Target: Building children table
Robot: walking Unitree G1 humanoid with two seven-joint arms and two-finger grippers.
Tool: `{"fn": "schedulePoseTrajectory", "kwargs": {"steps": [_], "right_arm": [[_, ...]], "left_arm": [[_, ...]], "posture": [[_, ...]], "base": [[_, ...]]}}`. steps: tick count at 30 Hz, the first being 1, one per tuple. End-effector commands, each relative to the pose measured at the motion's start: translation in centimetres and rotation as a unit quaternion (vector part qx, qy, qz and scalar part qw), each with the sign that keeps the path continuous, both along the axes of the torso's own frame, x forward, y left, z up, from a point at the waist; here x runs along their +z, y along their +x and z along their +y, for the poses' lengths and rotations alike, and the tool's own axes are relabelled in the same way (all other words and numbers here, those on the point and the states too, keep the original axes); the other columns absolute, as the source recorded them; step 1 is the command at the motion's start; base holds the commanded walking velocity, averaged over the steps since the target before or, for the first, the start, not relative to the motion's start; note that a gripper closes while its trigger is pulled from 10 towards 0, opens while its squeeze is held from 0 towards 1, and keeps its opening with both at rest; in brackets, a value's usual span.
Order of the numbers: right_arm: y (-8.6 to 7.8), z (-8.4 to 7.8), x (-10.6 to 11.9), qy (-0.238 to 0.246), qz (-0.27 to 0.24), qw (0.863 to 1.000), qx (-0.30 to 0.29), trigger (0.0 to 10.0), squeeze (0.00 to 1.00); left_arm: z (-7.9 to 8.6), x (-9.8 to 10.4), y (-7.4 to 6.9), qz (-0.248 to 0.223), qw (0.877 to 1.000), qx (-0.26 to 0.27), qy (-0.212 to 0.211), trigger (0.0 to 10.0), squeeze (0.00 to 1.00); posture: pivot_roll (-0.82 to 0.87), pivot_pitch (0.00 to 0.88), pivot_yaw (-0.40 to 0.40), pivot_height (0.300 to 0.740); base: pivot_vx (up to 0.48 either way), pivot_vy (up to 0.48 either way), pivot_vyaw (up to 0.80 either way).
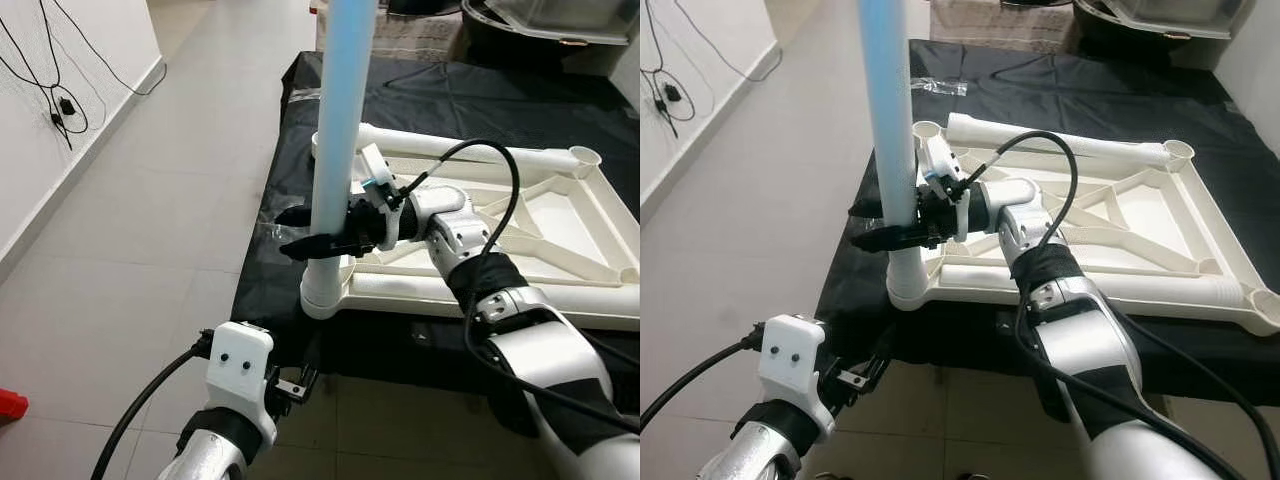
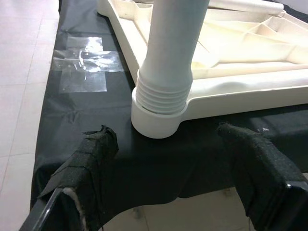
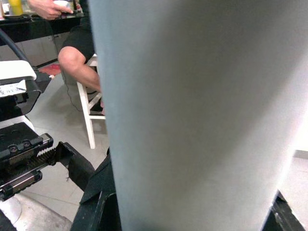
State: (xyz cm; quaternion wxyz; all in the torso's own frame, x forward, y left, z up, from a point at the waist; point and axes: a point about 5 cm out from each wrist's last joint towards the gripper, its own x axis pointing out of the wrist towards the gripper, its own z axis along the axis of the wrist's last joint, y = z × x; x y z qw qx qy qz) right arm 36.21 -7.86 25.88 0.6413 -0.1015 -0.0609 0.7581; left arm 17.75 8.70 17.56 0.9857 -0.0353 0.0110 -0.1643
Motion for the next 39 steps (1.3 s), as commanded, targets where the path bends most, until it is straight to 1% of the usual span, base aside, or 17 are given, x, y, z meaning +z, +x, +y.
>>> {"fn": "schedulePoseTrajectory", "kwargs": {"steps": [1, 6, 8, 11, 15, 19, 21, 22, 24, 25, 26, 27, 28, 32, 37, 38, 39], "right_arm": [[-0.2, 0.3, -2.4, -0.02, 0.045, 0.999, 0.008, 10.0, 0.0], [0.0, -0.2, -2.7, -0.003, 0.046, 0.999, -0.012, 10.0, 0.0], [0.2, -0.8, -2.8, 0.009, 0.045, 0.998, -0.044, 10.0, 0.0], [0.3, -1.0, -2.9, 0.014, 0.043, 0.997, -0.058, 10.0, 0.0], [0.4, -1.5, -3.0, 0.026, 0.035, 0.996, -0.081, 10.0, 0.0], [0.3, -1.9, -3.0, 0.049, 0.012, 0.991, -0.122, 10.0, 0.0], [0.3, -1.9, -3.0, 0.049, 0.012, 0.991, -0.122, 10.0, 0.0], [0.1, -2.1, -3.3, 0.05, 0.0, 0.987, -0.152, 10.0, 0.0], [0.1, -2.1, -3.3, 0.05, 0.0, 0.987, -0.152, 10.0, 0.0], [0.4, -2.3, -3.8, 0.035, -0.012, 0.978, -0.207, 10.0, 0.0], [0.4, -2.3, -3.8, 0.035, -0.012, 0.978, -0.207, 10.0, 0.0], [0.5, -2.3, -3.9, 0.032, -0.017, 0.971, -0.234, 10.0, 0.0], [0.5, -2.2, -4.0, 0.029, -0.015, 0.969, -0.245, 10.0, 0.0], [0.3, -1.8, -4.2, 0.021, -0.009, 0.967, -0.253, 10.0, 0.0], [0.5, -1.3, -4.3, 0.016, 0.007, 0.964, -0.264, 10.0, 0.0], [0.5, -1.1, -4.4, 0.016, 0.016, 0.965, -0.26, 10.0, 0.0], [0.4, -0.7, -4.7, 0.016, 0.035, 0.969, -0.243, 10.0, 0.0]], "left_arm": [[0.0, -0.1, -0.2, 0.005, 1.0, 0.002, 0.008, 10.0, 0.0], [0.1, -0.1, 0.0, 0.004, 1.0, 0.004, 0.01, 10.0, 0.0], [0.2, -0.2, 0.2, 0.002, 1.0, 0.006, 0.011, 10.0, 0.0], [0.2, -0.2, 0.3, 0.0, 1.0, 0.006, 0.012, 10.0, 0.0], [0.3, -0.2, 0.6, -0.002, 1.0, 0.006, 0.013, 10.0, 0.0], [0.4, -0.1, 1.1, -0.007, 1.0, 0.005, 0.016, 10.0, 0.0], [0.4, -0.1, 1.1, -0.007, 1.0, 0.005, 0.016, 10.0, 0.0], [0.5, -0.1, 1.3, -0.009, 1.0, 0.005, 0.019, 10.0, 0.0], [0.5, -0.1, 1.3, -0.009, 1.0, 0.005, 0.019, 10.0, 0.0], [0.5, -0.1, 1.5, -0.011, 1.0, 0.006, 0.02, 10.0, 0.0], [0.5, -0.1, 1.5, -0.011, 1.0, 0.006, 0.02, 10.0, 0.0], [0.6, -0.1, 1.5, -0.011, 1.0, 0.006, 0.02, 10.0, 0.0], [0.6, -0.1, 1.5, -0.011, 1.0, 0.007, 0.019, 10.0, 0.0], [0.6, -0.1, 1.6, -0.011, 1.0, 0.006, 0.018, 10.0, 0.0], [0.5, -0.1, 1.6, -0.012, 1.0, 0.007, 0.018, 10.0, 0.0], [0.6, -0.1, 1.6, -0.012, 1.0, 0.007, 0.018, 10.0, 0.0], [0.6, -0.1, 1.6, -0.012, 1.0, 0.009, 0.018, 10.0, 0.0]], "posture": [[0.17, 0.208, -0.078, 0.74], [0.17, 0.201, -0.077, 0.74], [0.16, 0.193, -0.076, 0.74], [0.16, 0.19, -0.074, 0.74], [0.15, 0.185, -0.073, 0.74], [0.14, 0.184, -0.068, 0.74], [0.14, 0.184, -0.068, 0.74], [0.14, 0.183, -0.065, 0.74], [0.14, 0.183, -0.065, 0.74], [0.14, 0.184, -0.062, 0.74], [0.14, 0.184, -0.062, 0.74], [0.14, 0.184, -0.062, 0.74], [0.13, 0.186, -0.062, 0.74], [0.13, 0.188, -0.06, 0.74], [0.13, 0.19, -0.065, 0.74], [0.13, 0.193, -0.067, 0.74], [0.13, 0.195, -0.067, 0.74]], "base": [[0.0, 0.0, 0.0], [0.0, 0.0, 0.0], [0.0, 0.0, 0.0], [0.0, 0.0, 0.0], [0.0, 0.0, 0.0], [0.0, 0.0, 0.0], [0.0, 0.0, 0.0], [0.0, 0.0, 0.0], [0.0, 0.0, 0.0], [0.0, 0.0, 0.0], [0.0, 0.0, 0.0], [0.0, 0.0, 0.0], [0.0, 0.0, 0.0], [0.0, 0.0, 0.0], [0.0, 0.0, 0.0], [0.0, 0.0, 0.0], [0.0, 0.0, 0.0]]}}
